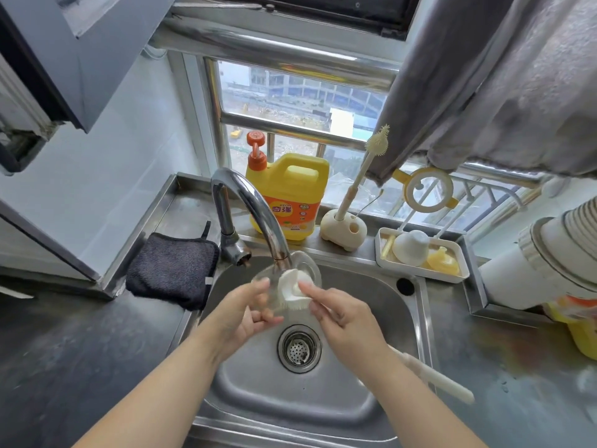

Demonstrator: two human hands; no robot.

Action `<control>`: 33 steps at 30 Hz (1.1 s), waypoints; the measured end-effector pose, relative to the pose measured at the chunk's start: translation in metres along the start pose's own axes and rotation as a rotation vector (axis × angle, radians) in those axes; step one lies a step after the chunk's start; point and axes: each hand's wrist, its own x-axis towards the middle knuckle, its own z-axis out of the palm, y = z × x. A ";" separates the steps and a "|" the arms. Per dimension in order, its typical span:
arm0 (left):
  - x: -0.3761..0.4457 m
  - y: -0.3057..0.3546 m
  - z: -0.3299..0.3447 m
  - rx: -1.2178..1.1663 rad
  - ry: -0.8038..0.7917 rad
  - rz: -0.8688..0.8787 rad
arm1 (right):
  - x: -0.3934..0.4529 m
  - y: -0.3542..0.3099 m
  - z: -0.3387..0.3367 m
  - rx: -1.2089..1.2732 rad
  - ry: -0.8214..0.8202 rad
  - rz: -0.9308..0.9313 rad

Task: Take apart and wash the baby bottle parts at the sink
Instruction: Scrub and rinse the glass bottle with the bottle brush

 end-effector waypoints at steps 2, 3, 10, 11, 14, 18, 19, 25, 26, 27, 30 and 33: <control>0.002 -0.003 -0.001 -0.044 0.082 -0.049 | -0.003 0.004 -0.001 -0.045 -0.012 0.000; 0.003 -0.003 -0.002 -0.075 0.113 -0.073 | -0.005 0.007 -0.002 -0.054 -0.016 0.011; 0.003 0.004 -0.008 -0.086 0.132 -0.098 | 0.009 0.014 -0.009 -0.061 0.017 0.062; 0.004 0.003 -0.007 -0.056 0.130 -0.107 | 0.013 0.012 -0.009 -0.053 0.028 0.046; 0.005 0.003 -0.007 0.030 0.115 -0.106 | 0.014 0.002 -0.001 -0.041 0.030 -0.066; -0.001 0.002 -0.013 -0.025 0.043 -0.046 | 0.004 0.000 0.005 -0.014 0.018 -0.126; -0.002 0.002 -0.013 -0.004 0.006 -0.031 | 0.003 0.000 0.005 -0.014 0.019 -0.127; -0.006 0.003 -0.005 -0.001 0.049 0.024 | -0.001 -0.001 0.006 -0.001 0.016 -0.134; -0.007 0.004 -0.002 -0.004 0.056 0.027 | -0.001 -0.001 0.006 -0.002 0.017 -0.132; -0.009 0.005 0.001 0.000 0.061 0.030 | -0.001 -0.001 0.006 -0.001 0.018 -0.131; -0.010 0.009 0.001 0.019 0.086 -0.005 | -0.004 -0.001 0.006 0.008 0.015 -0.133; -0.010 0.013 0.002 0.035 0.091 -0.047 | -0.007 0.001 0.010 0.021 0.020 -0.124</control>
